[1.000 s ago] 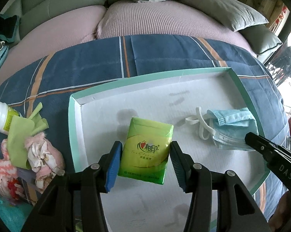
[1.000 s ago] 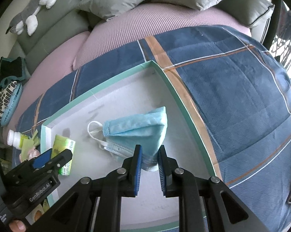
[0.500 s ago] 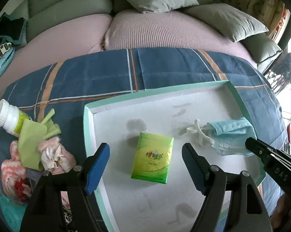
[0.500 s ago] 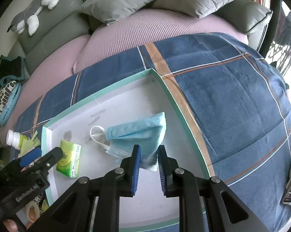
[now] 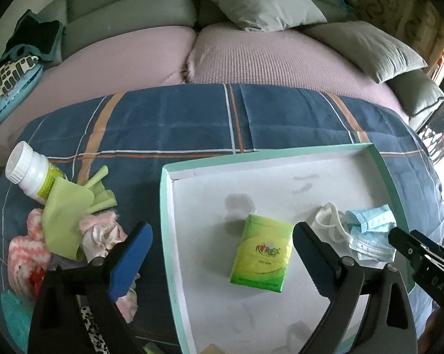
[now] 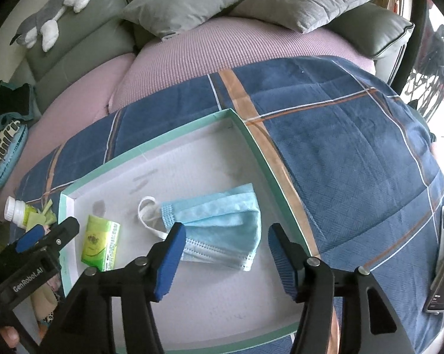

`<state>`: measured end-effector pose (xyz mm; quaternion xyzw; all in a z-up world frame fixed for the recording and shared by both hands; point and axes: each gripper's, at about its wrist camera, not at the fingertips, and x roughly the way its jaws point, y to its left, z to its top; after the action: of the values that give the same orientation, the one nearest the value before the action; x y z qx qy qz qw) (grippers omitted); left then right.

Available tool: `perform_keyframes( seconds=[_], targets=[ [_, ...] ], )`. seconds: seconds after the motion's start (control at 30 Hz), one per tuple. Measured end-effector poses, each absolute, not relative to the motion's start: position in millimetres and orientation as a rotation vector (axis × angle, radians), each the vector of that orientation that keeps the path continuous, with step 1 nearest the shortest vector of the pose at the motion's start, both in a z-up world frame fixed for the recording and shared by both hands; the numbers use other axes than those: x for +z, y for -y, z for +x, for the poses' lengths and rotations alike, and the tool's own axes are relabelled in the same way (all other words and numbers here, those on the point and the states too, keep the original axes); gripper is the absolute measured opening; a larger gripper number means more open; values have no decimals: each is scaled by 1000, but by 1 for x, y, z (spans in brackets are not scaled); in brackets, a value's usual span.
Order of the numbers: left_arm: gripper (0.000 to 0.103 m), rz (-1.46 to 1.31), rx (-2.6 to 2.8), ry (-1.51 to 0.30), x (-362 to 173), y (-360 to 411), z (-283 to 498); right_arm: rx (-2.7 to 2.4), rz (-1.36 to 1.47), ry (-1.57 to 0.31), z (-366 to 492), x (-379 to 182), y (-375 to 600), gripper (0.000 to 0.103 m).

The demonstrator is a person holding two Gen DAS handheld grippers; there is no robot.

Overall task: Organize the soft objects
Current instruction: 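Open both tools to drop the tissue pack and mask into the tray, then reach the left tool to the zigzag towel while the right tool reaches the floral scrunchie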

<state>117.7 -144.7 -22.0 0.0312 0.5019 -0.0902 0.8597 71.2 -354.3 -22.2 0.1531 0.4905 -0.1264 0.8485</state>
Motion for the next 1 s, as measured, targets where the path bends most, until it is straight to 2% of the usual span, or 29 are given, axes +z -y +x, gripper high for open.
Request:
perform_keyframes(
  seconds=[0.17,0.43,0.57,0.67,0.83,1.0],
  targets=[
    [96,59,-182,-1046,-21,141,118,-263,309,-1020,71,-20,350,68],
    [96,42,-169,-1015,-13,132,117,-260,305,-993,70,-15,347,82],
    [96,32,-157,-999,-8,127,117,-258,300,-973,71,-12,346,85],
    [96,26,-142,-983,-5,121,117,-262,298,-961,70,-10,345,94],
    [96,13,-126,-955,7,107,117,-275,278,-931,69,-3,343,98],
    [96,-7,-88,-905,27,80,114,-251,277,-881,69,9,332,98]
  ],
)
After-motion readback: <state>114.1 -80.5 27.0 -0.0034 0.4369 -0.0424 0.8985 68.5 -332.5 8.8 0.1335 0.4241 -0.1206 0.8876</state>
